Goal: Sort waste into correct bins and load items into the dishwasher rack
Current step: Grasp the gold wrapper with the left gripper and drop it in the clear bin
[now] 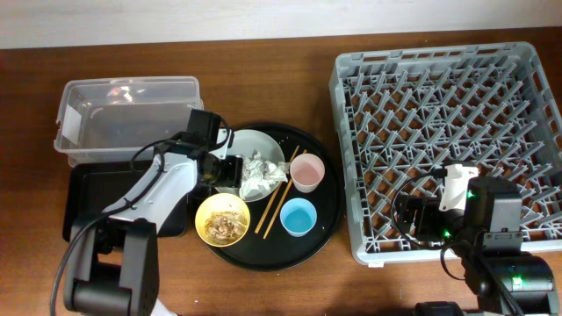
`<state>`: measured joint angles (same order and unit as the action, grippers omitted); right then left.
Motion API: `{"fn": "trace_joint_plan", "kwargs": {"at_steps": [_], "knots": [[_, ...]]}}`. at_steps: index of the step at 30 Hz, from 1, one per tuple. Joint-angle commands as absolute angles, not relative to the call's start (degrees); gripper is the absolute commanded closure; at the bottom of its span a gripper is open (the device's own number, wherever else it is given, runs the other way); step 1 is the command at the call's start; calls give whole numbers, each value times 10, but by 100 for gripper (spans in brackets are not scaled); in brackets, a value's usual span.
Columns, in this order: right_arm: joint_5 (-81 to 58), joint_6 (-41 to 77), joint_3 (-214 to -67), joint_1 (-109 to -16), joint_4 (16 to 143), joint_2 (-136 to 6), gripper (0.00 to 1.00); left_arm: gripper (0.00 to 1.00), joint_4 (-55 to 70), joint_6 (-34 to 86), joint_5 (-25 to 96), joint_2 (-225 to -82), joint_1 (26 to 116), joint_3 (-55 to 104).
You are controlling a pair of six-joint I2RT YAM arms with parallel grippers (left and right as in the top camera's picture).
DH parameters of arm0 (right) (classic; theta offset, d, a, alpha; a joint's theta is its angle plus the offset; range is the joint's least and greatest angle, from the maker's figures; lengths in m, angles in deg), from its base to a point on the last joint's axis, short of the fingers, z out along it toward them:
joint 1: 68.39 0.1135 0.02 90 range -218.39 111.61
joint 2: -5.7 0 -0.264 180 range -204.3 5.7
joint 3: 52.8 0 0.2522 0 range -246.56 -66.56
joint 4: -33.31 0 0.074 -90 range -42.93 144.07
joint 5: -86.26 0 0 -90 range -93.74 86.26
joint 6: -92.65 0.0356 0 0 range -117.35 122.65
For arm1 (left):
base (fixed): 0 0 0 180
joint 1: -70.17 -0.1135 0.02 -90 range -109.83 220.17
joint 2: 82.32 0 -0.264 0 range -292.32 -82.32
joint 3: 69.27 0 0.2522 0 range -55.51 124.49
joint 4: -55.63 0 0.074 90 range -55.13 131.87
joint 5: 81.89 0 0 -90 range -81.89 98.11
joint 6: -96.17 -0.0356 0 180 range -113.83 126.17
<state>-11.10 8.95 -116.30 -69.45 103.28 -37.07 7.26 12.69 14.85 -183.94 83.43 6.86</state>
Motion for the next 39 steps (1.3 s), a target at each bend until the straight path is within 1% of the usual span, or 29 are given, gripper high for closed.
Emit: {"fn": "trace_joint_plan", "kwargs": {"at_steps": [1,3,4,5,6,7,10,15,18,21,23,25,29,33,35,37,39], "knots": [[-110,96,-1177,-692,1032,-372,1,41,76,131,143,-1865,848,72],[-110,96,-1177,-692,1032,-372,1,56,78,132,143,-1864,849,72],[-110,96,-1177,-692,1032,-372,1,72,78,132,143,-1864,847,72],[-110,96,-1177,-692,1032,-372,1,83,78,132,143,-1864,847,72],[-110,96,-1177,-692,1032,-372,1,96,78,132,143,-1864,848,73],[-110,96,-1177,-692,1032,-372,1,100,75,132,143,-1864,848,75],[-110,96,-1177,-692,1032,-372,1,100,54,132,143,-1849,848,97],[-110,96,-1177,-692,1032,-372,1,100,45,132,142,-1756,847,119],[-110,96,-1177,-692,1032,-372,1,100,32,132,109,-1700,846,119],[-110,96,-1177,-692,1032,-372,1,100,26,181,61,-1662,841,119],[-110,96,-1177,-692,1032,-372,1,100,26,209,62,-1652,826,119],[-110,96,-1177,-692,1032,-372,1,100,29,236,61,-1650,791,119],[-110,96,-1177,-692,1032,-372,1,100,99,297,62,-1656,715,118],[-110,96,-1177,-692,1032,-372,1,100,177,299,62,-1713,696,118],[-110,96,-1177,-692,1032,-372,1,94,188,300,62,-1738,696,118],[-110,96,-1177,-692,1032,-372,1,66,189,300,62,-1747,696,118],[-110,96,-1177,-692,1032,-372,1,58,191,300,64,-1745,696,119]]}}
